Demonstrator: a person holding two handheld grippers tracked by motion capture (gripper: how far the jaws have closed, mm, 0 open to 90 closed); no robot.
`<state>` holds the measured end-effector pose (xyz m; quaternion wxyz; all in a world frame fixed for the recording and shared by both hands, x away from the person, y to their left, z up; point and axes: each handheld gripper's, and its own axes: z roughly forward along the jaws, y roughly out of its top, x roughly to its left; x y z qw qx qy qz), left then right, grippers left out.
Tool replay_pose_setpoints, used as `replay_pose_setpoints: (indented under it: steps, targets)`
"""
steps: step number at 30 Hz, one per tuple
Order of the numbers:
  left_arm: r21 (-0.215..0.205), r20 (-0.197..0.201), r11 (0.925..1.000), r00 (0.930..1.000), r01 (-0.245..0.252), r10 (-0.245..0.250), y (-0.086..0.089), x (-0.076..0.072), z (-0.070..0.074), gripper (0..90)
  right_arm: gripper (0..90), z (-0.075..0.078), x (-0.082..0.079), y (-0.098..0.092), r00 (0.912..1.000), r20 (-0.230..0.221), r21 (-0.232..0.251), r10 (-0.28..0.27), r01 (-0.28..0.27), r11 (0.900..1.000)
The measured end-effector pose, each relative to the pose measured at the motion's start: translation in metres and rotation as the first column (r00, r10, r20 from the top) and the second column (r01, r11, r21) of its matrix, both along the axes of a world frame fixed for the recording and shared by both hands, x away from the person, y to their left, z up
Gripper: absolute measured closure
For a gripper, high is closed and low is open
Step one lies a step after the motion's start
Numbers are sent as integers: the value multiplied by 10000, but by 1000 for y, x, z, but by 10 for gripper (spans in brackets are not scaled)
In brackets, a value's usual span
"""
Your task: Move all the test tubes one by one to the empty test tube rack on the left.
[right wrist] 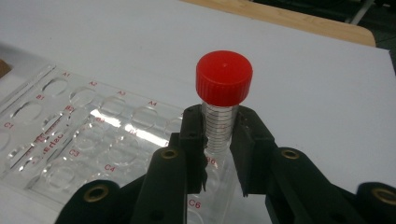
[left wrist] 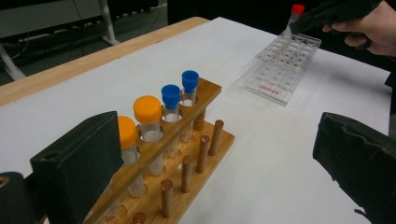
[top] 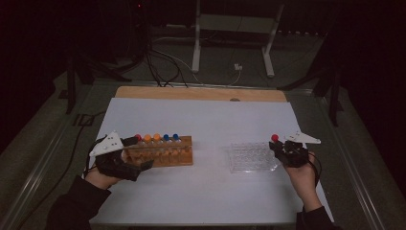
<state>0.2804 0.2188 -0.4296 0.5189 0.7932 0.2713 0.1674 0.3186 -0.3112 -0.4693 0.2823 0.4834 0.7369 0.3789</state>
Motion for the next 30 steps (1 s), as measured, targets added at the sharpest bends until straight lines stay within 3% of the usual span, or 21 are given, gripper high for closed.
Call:
replay_pose_setpoints:
  steps: [10, 19, 21, 30]
  targets:
    - [-74, -82, 9999, 9999, 70, -70, 1, 0, 1, 22, 744, 19, -8, -3, 9983, 586, 294, 39, -57, 9996]
    - [-67, -56, 9998, 9998, 175, -176, 0, -1, 3, 22, 744, 43, -24, 0, 9904, 1365, 296, 213, -256, 9992]
    - [-82, -62, 9997, 9998, 209, -210, -1, -1, 4, 22, 744, 47, -27, 3, 9882, 1474, 458, 423, -495, 9977]
    - [-85, -28, 9993, 9993, 369, -369, -5, -3, 6, 22, 744, 63, -43, 33, 9705, 1847, 298, 1549, -1630, 9862]
